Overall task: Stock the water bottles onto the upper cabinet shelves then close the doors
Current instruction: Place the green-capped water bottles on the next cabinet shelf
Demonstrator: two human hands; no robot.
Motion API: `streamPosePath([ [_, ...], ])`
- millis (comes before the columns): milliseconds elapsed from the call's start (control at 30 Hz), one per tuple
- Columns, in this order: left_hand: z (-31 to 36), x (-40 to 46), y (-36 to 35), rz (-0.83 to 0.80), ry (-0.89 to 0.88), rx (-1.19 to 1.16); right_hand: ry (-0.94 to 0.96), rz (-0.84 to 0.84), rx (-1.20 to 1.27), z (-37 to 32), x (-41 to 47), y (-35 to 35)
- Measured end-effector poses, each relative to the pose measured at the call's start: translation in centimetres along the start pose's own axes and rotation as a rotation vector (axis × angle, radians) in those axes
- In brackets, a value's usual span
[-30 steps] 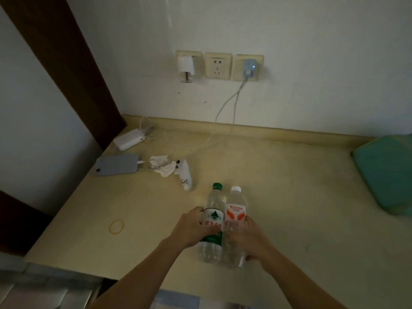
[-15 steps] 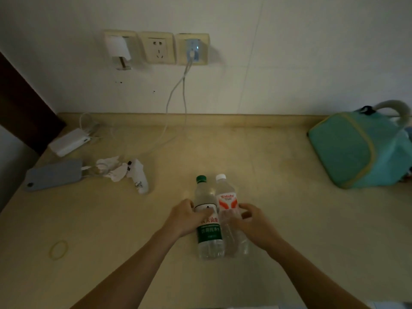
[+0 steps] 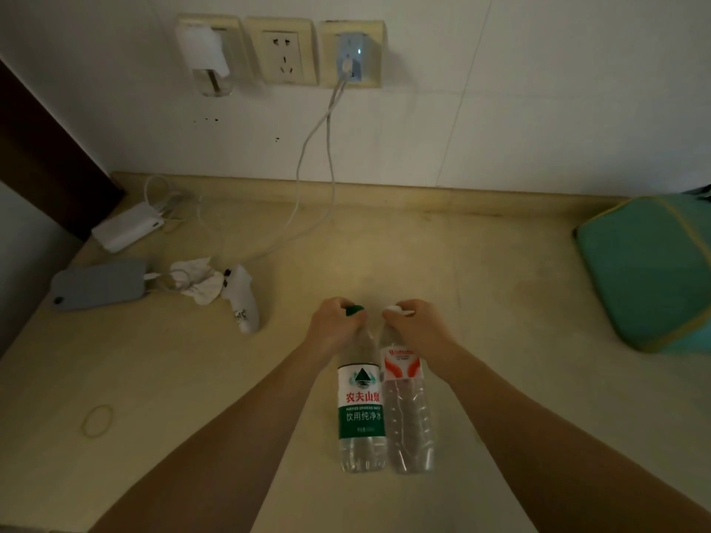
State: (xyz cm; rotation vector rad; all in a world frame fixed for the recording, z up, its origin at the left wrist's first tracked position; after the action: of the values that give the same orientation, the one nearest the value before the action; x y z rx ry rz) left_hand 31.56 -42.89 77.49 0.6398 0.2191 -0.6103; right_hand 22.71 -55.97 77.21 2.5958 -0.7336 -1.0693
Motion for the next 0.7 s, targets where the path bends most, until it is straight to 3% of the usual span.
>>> streamPosePath([
  [300,1.4,0.1,2.0,0.073,-0.070,-0.195,0.055,0.030,0.162,-1.7,-0.5,1.7],
  [433,4.0,-0.5,4.6,0.071,-0.217,-0.292,0.193,0.054,0.234,-4.1,-2.9,4.0],
  [700,6.8,-3.8,8.3,0.059,-0.607,-0.130,0.483,0.156,0.279,-5.4,-7.8,6.4],
])
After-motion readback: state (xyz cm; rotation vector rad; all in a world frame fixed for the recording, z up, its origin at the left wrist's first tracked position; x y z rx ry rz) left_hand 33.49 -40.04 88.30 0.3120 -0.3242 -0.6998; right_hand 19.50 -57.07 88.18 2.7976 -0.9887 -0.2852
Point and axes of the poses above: each hand's wrist, its own x-axis towards the middle knuckle, its own y-axis out of the back of the hand, z = x × y, the point moved 1 cm from there along x, towards the middle knuckle, and after that the axes turned 7 degrees about -y, right-handed, at the moved point
